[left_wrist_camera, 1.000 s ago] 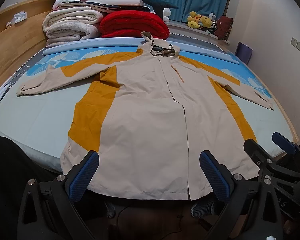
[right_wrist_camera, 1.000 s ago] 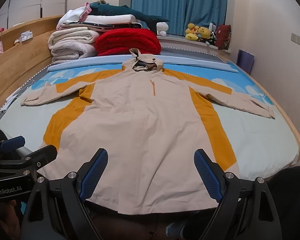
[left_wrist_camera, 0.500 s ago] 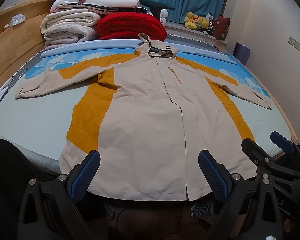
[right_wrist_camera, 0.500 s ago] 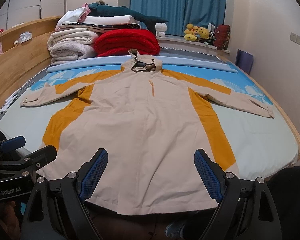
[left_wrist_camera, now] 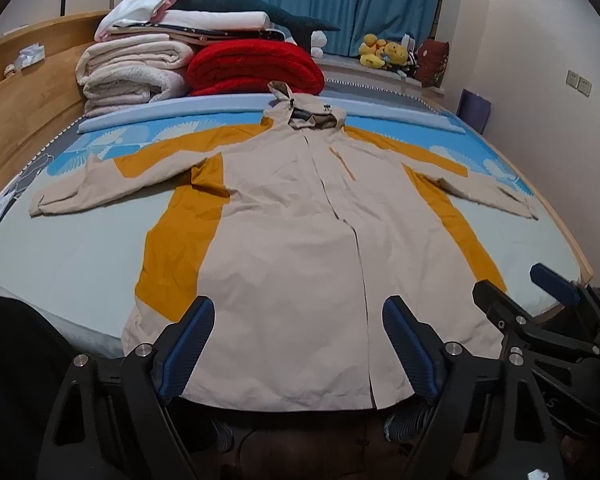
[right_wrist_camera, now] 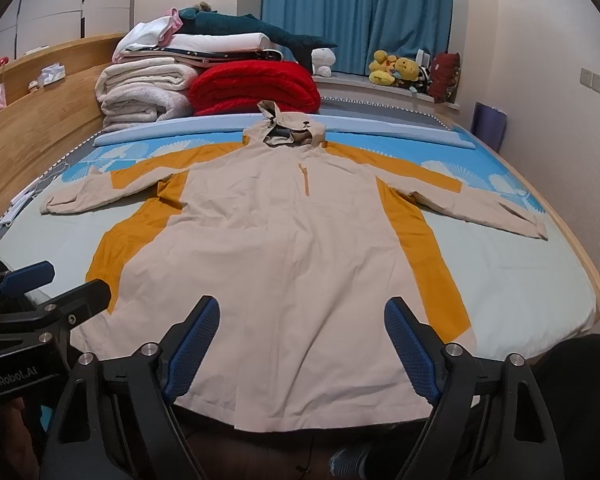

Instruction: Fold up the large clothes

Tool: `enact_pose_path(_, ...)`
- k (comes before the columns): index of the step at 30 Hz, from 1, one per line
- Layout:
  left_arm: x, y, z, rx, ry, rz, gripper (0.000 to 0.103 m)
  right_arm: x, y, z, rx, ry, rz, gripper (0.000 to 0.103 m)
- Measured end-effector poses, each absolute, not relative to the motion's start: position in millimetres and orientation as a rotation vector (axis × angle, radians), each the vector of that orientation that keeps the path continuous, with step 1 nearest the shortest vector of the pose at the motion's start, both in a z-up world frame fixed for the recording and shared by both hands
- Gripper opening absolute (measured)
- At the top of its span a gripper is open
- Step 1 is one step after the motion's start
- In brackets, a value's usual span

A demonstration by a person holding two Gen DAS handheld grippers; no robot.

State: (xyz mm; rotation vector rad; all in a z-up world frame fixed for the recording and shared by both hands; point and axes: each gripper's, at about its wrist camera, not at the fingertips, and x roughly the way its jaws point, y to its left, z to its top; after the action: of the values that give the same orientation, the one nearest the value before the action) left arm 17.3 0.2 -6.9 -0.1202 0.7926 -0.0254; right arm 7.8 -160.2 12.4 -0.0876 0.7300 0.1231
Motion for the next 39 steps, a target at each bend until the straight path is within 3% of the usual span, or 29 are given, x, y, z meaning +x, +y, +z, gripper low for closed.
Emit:
enact_pose_path(6,19.1,3.5,25.5,-0.109,0.718,-0.012,0.082,9.7,-171.1,31.5,-0.036,0.674,0.138,0.076)
enact_pose_path(11,29.7,13.2,61.8,-0.151,0.630,-0.015,0.063,14.7,-182.7,43.3,0.011,0.664,0.127,0.075)
enact_pose_path(13,37.6,16.4,69.7,-0.147,0.577,-0.047,0.049,17.9,-186.6,47.8,0.039,0.631,0.138,0.068)
enact_pose_path(18,79.6,24.2,76.4,-0.105,0.524,-0.036,0.048,38.1,-193.9,57.6,0.023,0.632,0.119,0.054)
enact_pose_path(21,115.2,34.9,82.5,-0.096,0.499,-0.005,0.048,54.7,-194.7,65.9,-0.013,0.610,0.096,0.050)
enact_pose_path(26,171.2,64.2,89.2,-0.112,0.495,0.050,0.046,88.5,-195.2,90.8,-0.018,0.553,0.060,0.050)
enact_pose_path(32,251.0,143.8,67.0,-0.199,0.586,0.183,0.029,142.1,-192.5,111.2,0.036,0.540,0.106,0.055)
enact_pose_path(39,306.4,237.8,20.3,-0.268,0.640,0.415,0.029,212.2,-185.6,118.1,0.010,0.545,0.111,0.060)
